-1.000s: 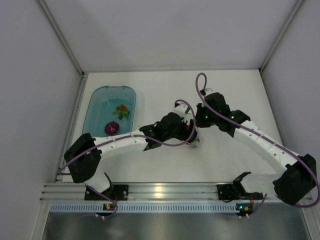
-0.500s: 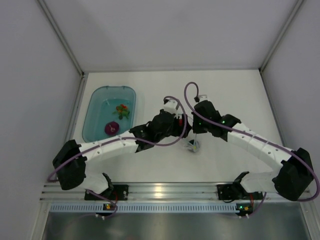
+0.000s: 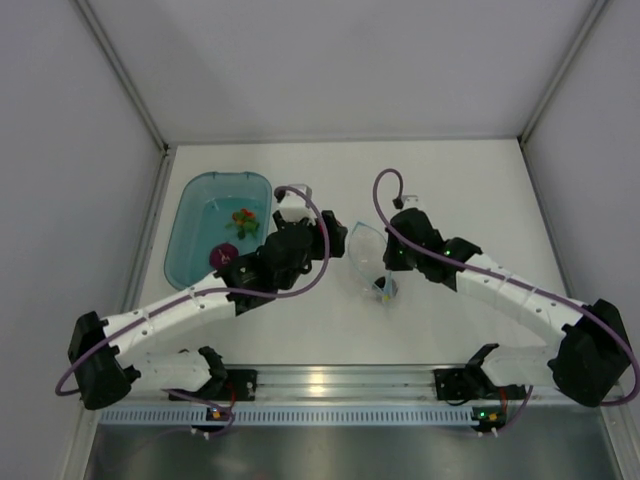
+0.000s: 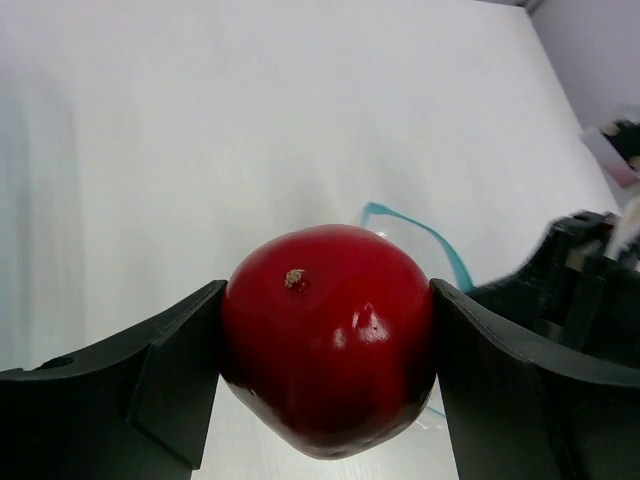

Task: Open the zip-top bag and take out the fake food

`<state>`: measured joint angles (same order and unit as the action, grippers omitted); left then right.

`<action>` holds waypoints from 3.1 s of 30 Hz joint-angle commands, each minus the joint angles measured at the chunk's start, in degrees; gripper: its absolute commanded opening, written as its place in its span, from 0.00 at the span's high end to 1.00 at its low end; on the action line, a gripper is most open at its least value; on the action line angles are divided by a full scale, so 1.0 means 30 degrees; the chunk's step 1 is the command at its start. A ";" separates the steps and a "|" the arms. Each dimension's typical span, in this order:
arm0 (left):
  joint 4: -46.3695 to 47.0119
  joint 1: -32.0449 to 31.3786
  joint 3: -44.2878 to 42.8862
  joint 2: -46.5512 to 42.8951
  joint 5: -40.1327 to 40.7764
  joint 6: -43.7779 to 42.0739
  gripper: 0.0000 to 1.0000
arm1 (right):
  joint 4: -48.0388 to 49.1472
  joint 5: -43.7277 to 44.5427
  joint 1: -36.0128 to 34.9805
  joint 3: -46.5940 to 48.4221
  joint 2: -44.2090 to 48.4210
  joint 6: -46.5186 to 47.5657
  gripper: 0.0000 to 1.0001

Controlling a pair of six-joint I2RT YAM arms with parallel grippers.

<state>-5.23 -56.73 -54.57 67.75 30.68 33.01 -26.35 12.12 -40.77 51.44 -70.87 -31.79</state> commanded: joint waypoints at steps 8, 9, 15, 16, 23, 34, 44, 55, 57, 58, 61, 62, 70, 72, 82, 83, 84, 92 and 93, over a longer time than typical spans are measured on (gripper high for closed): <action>-0.3967 0.7500 0.0578 -0.2981 0.1381 0.0362 1.00 | 0.1049 0.0384 -0.0090 -0.0155 0.1328 -0.0272 1.00; -0.4142 0.8238 0.0639 -0.3069 0.1057 0.0420 1.00 | 0.0932 0.0384 -0.0061 -0.0126 0.1387 -0.0243 1.00; -0.5257 1.2547 0.0552 -0.2047 0.0090 0.0508 1.00 | 0.0931 -0.0288 -0.0090 0.0080 0.1680 -0.0126 1.00; -0.5228 1.3074 0.0494 -0.1407 -0.0435 0.0509 1.00 | 0.0989 -0.0551 -0.0090 0.0051 0.1738 -0.0126 1.00; -0.5111 1.6739 -0.1494 0.2668 -0.2987 0.0334 0.88 | 0.1839 -0.1256 -0.0061 -0.0681 0.2208 -0.0243 1.00; -0.5023 1.7474 -0.3374 0.5925 -0.4308 -0.0429 0.02 | 0.2484 -0.2546 -0.0090 -0.0799 0.2032 -0.0507 1.00; -0.4906 1.7474 -0.3374 0.3847 -0.9445 -0.0254 0.02 | 0.2923 -0.3511 -0.0090 -0.0536 0.1566 -0.1296 1.00; -0.4058 1.3153 -0.3813 0.0595 -1.4653 0.0507 0.05 | 0.4680 -0.3952 -0.0500 -0.0330 0.0509 -0.3257 1.00; -0.3735 1.1478 -0.3842 -0.0165 -1.3861 0.0626 0.10 | 0.5528 -0.3923 -0.0617 -0.0476 0.0450 -0.4136 1.00; -0.3589 0.9873 -0.3785 -0.0373 -1.3075 0.0916 0.14 | 0.5821 -0.3952 -0.0705 -0.0593 0.0421 -0.4429 1.00; -0.2331 0.7436 -0.3173 -0.1105 -1.2309 0.1705 0.31 | 0.7635 -0.3952 -0.0968 -0.1235 0.0508 -0.6212 1.00; -0.2037 0.6962 -0.2937 -0.1281 -1.2044 0.1884 0.36 | 0.8046 -0.3923 -0.1027 -0.1442 0.0537 -0.6567 1.00; 0.0250 0.4644 -0.1089 -0.0553 -1.0547 0.2677 0.86 | 1.0804 -0.3046 -0.1787 -0.2059 0.0100 -0.9204 1.00; 0.0396 0.4380 -0.1118 0.0267 -1.0431 0.2532 1.00 | 1.0833 -0.2433 -0.2052 -0.1943 -0.0135 -0.9324 1.00; 0.0808 0.2593 0.0344 0.1880 -0.7448 0.1943 1.00 | 1.0601 -0.0086 -0.2639 -0.2439 0.0010 -0.9795 1.00; 0.0807 0.2534 0.0579 0.1997 -0.7181 0.2031 1.00 | 1.0396 0.0089 -0.2610 -0.2440 0.0010 -0.9678 1.00; 0.0836 0.2388 0.1074 0.2027 -0.7092 0.2351 1.00 | 1.0307 0.0265 -0.2552 -0.2469 -0.0019 -0.9618 1.00; 0.0836 0.1567 0.1900 0.2758 -0.5831 0.2414 1.00 | 0.9078 0.0852 -0.2200 -0.2674 0.0273 -0.8214 1.00; 0.0518 0.1508 0.1639 0.2963 -0.5860 0.2210 1.00 | 0.8264 0.1056 -0.2200 -0.2529 0.0361 -0.7806 1.00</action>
<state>-5.13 -51.31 -48.93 75.64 10.90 40.49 0.47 12.58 -47.70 43.16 -71.83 -58.33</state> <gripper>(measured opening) 0.012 0.006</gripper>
